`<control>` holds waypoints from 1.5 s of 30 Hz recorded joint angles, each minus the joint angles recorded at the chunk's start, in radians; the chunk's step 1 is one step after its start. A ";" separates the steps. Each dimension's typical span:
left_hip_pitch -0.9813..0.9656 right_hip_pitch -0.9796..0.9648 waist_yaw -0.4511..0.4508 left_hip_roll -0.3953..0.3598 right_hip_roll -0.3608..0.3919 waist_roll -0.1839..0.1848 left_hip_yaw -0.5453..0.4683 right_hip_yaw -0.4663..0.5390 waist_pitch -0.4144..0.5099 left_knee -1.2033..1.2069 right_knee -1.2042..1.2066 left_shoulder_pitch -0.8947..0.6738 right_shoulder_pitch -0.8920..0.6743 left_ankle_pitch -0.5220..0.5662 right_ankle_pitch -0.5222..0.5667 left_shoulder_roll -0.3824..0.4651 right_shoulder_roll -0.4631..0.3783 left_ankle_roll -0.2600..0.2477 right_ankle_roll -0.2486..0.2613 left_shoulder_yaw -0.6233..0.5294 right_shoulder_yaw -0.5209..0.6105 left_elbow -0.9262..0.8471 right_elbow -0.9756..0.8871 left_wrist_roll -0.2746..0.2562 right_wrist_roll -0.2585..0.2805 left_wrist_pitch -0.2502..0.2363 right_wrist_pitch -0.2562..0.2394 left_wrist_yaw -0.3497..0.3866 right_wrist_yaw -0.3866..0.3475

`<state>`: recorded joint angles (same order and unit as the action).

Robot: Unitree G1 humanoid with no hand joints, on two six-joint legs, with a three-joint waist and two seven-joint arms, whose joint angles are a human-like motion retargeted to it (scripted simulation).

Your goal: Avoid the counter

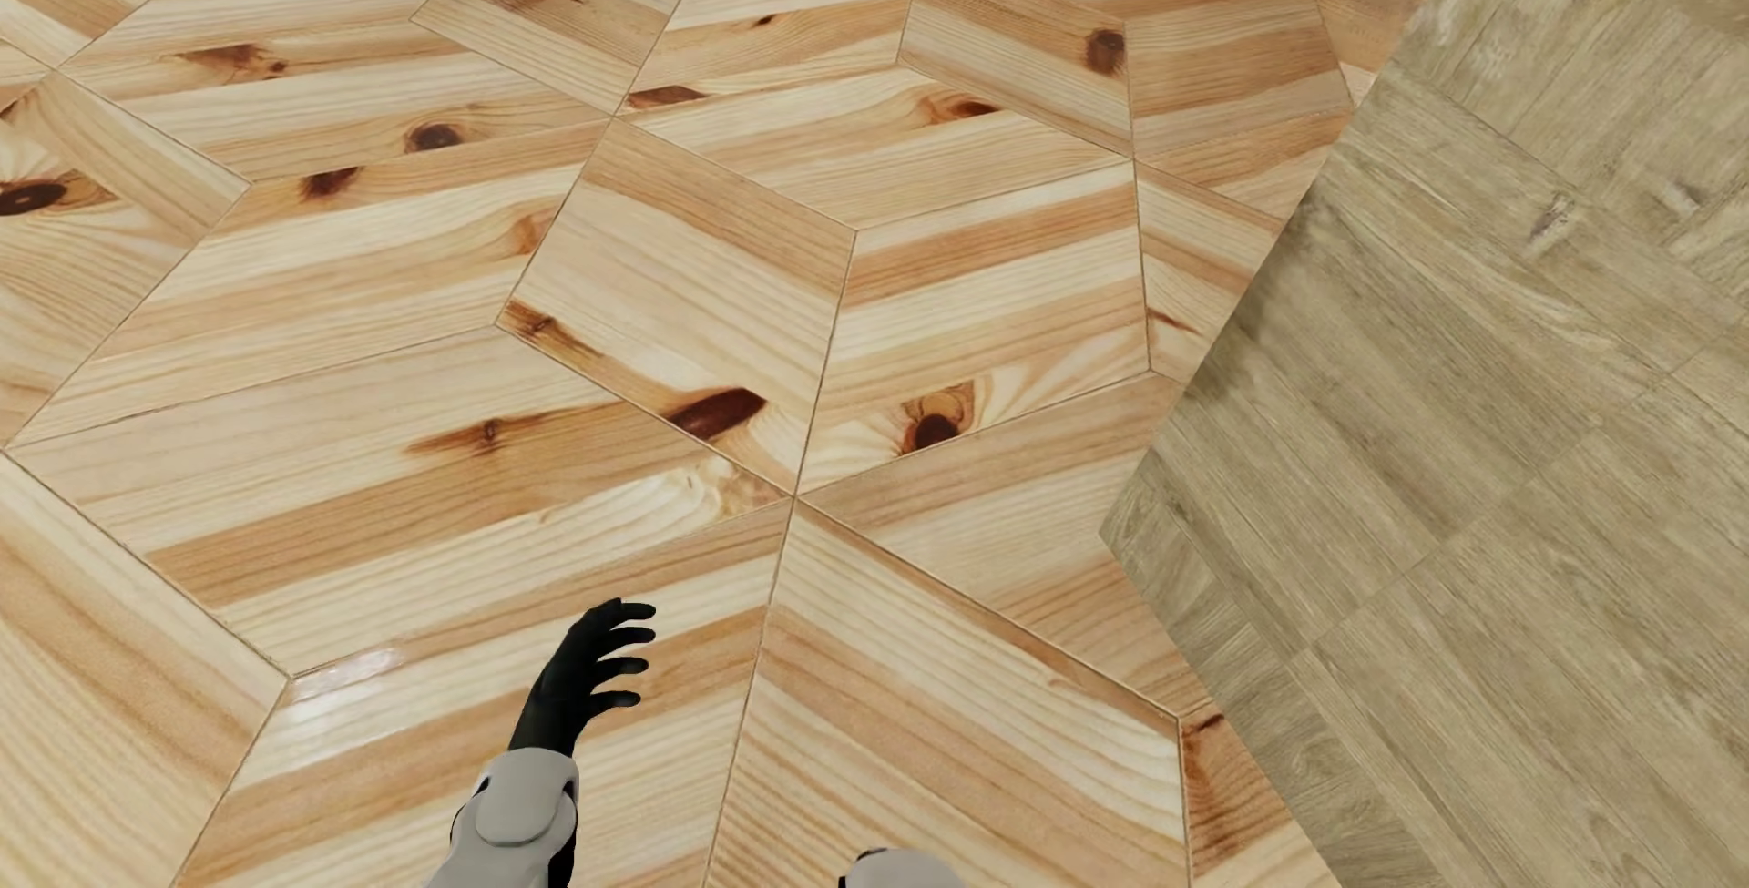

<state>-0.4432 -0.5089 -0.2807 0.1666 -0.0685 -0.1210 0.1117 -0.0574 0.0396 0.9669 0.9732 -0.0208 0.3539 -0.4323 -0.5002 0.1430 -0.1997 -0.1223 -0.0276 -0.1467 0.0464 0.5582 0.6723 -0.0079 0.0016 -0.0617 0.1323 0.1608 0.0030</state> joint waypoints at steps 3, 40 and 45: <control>-0.174 0.150 0.111 -0.063 0.076 0.068 -0.166 0.047 0.005 0.168 -0.045 0.138 -0.075 0.129 -0.100 -0.013 0.024 0.072 0.011 0.058 0.047 0.071 -0.021 0.098 0.069 -0.048 0.056 -0.090 -0.092; -0.328 0.236 0.244 -0.088 0.135 0.237 -0.139 0.116 -0.010 0.114 -0.157 0.306 -0.180 0.059 -0.085 0.042 0.034 -0.075 -0.006 0.136 0.017 0.074 -0.033 0.129 0.028 0.072 -0.011 -0.153 -0.090; -0.109 0.037 0.053 0.006 0.033 0.076 0.007 -0.002 0.041 -0.131 0.318 0.129 -0.150 0.145 0.146 0.099 0.037 0.090 -0.043 0.114 -0.006 0.079 -0.050 -0.022 -0.007 -0.040 -0.044 0.040 0.070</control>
<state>-0.5520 -0.4720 -0.2276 0.1725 -0.0355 -0.0452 0.1187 -0.0591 0.0804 0.8362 1.2911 0.1078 0.2042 -0.2874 -0.3540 0.2421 -0.1625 -0.0327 -0.0709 -0.0327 0.0400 0.6371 0.6221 -0.0297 -0.0057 -0.1013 0.0884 0.2007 0.0735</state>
